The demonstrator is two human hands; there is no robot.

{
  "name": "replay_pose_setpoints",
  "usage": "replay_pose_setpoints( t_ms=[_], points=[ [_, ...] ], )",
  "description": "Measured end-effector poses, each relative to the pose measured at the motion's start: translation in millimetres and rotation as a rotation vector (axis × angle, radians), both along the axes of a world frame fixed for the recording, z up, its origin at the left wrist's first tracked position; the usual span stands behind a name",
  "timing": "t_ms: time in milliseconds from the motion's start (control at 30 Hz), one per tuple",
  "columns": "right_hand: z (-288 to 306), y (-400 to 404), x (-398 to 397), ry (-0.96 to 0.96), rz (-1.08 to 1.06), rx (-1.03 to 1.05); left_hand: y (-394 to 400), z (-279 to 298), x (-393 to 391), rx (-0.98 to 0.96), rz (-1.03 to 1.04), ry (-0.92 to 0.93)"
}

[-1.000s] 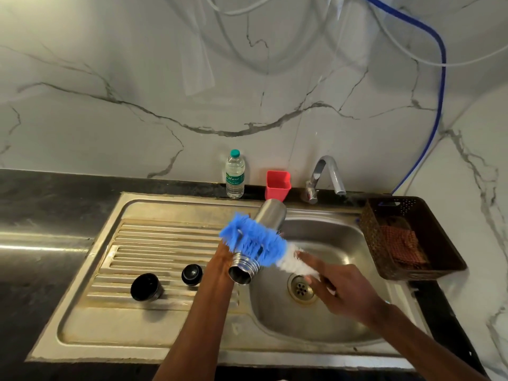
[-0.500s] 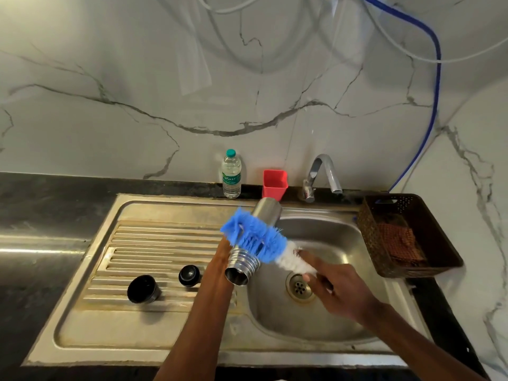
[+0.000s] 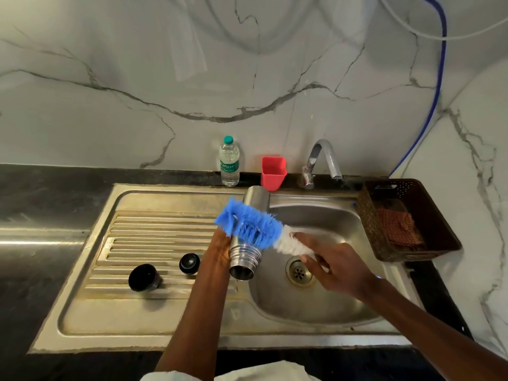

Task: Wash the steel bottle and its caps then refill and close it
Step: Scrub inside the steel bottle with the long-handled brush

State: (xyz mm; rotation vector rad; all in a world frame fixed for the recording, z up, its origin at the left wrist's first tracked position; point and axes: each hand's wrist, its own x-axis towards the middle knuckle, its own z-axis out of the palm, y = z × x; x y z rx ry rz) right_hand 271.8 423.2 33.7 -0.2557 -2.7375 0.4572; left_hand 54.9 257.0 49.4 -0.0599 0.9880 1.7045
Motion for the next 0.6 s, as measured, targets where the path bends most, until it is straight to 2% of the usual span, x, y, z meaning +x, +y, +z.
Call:
replay_pose_setpoints(
  t_ms=[67,167,233,300,333,400,433,500,533,600],
  points=[
    [-4,4,-10,-0.007,-0.161,-0.034,7,-2,-6,-0.100,0.004,-0.009],
    [-11,10,-24,-0.041,-0.358,-0.226,22,-1,-12,-0.125,-0.059,-0.096],
    [-10,7,-25,-0.010,-0.307,-0.164,14,3,-8,-0.099,-0.094,-0.052],
    [-4,-2,-17,0.069,-0.169,-0.067,-2,-2,0,-0.076,-0.073,-0.007],
    [-4,-5,-12,0.094,-0.114,-0.021,-10,-8,2,-0.118,-0.026,0.056],
    [-5,-5,-9,0.123,-0.093,0.048,-18,-4,6,-0.086,0.085,0.171],
    [-6,-4,-11,0.129,-0.138,0.064,-17,-5,3,-0.107,0.101,0.165],
    [-7,-2,-21,0.110,-0.315,0.015,0,3,-4,-0.100,-0.016,0.014],
    [-7,-1,-27,0.085,-0.399,-0.069,10,10,-8,-0.068,-0.088,-0.047],
    [-9,1,-33,0.060,-0.484,-0.221,22,10,-15,-0.152,-0.093,-0.120]
  ],
)
